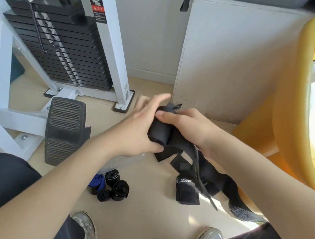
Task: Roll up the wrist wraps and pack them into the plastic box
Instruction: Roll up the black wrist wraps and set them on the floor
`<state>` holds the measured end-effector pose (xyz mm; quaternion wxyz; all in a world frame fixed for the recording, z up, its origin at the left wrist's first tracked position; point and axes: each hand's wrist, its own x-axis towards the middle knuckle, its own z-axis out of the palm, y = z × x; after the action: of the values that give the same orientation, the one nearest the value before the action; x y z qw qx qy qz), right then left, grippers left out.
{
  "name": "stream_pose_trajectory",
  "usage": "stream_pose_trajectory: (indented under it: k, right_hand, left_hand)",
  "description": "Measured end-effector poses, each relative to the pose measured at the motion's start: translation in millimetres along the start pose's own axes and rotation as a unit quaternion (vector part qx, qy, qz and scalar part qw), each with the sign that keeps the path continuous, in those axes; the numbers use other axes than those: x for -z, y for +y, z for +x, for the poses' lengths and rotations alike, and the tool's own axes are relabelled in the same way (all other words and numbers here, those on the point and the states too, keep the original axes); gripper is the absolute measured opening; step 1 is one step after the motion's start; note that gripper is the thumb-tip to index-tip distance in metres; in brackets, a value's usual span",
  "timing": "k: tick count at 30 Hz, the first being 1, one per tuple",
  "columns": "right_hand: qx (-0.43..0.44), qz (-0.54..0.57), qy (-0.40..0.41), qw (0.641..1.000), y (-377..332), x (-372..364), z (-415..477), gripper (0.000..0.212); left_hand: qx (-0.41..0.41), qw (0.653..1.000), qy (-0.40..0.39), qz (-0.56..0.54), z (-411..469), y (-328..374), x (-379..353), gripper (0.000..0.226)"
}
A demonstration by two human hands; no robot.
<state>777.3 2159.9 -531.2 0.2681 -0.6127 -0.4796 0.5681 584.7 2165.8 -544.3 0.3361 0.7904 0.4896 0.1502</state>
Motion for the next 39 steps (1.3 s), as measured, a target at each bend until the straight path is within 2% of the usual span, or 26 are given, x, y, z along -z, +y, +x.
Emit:
stream_pose_trajectory:
  k: [2,3,5,6,7,9,11,13,16,18,20,21,22,27,31,33,36,39]
  right_hand:
    - [-0.01,0.083,-0.005,0.996,-3,6,2,0.039]
    - [-0.016,0.113,-0.006,0.993,-3,8,4,0.042]
    - [-0.021,0.142,-0.008,0.99,-1,9,7,0.044]
    - [-0.022,0.144,-0.01,0.989,1,9,7,0.044]
    - [-0.022,0.138,-0.009,0.99,2,8,6,0.044]
    - [-0.021,0.109,-0.003,0.994,5,7,4,0.039]
    - [-0.024,0.092,0.0,0.995,7,5,2,0.032]
    - [-0.038,0.058,0.013,0.997,8,2,-2,0.041]
    - [-0.054,-0.005,0.063,0.997,8,-1,-8,0.055]
    - [-0.034,0.019,0.086,0.995,7,2,-10,0.043]
    - [0.003,0.026,0.059,0.998,5,8,-9,0.019]
    - [0.025,0.019,0.027,0.999,4,12,-10,0.007]
    - [0.042,0.019,-0.008,0.999,3,16,-10,0.005]
    - [0.063,0.065,-0.113,0.989,-5,37,-14,0.031]
    - [0.104,0.077,-0.147,0.981,-7,47,-15,0.058]
    - [0.136,0.063,-0.168,0.974,-4,50,-16,0.058]
    - [0.171,0.028,-0.133,0.976,-2,50,-15,0.032]
    - [0.163,0.025,-0.048,0.985,0,46,-11,0.038]
  left_hand:
    - [0.076,0.991,-0.024,-0.11,-1,4,6,0.125]
    - [0.093,0.972,-0.048,-0.211,-1,5,8,0.114]
    - [0.097,0.909,-0.076,-0.399,0,9,6,0.07]
    - [0.099,0.89,-0.067,-0.441,0,12,3,0.051]
    - [0.104,0.889,-0.041,-0.445,1,13,-1,0.037]
    - [0.11,0.915,0.031,-0.387,3,11,-10,0.029]
    - [0.103,0.947,0.098,-0.287,6,10,-14,0.038]
    - [0.1,0.96,0.147,-0.216,8,6,-12,0.051]
    - [0.091,0.968,0.158,-0.172,9,0,-10,0.062]
    - [0.074,0.974,0.153,-0.15,8,-3,-13,0.061]
    - [0.06,0.975,0.155,-0.147,7,-5,-16,0.054]
    - [0.054,0.976,0.149,-0.151,7,-6,-16,0.051]
    - [0.048,0.976,0.136,-0.162,8,-7,-16,0.051]
    - [-0.005,0.964,0.066,-0.259,7,-3,-10,0.053]
    - [0.026,0.916,0.072,-0.393,6,3,-8,0.058]
    - [0.025,0.907,0.068,-0.414,7,2,-8,0.057]
    - [0.019,0.907,0.046,-0.418,7,2,-8,0.061]
    - [0.041,0.909,0.031,-0.414,4,5,-10,0.079]
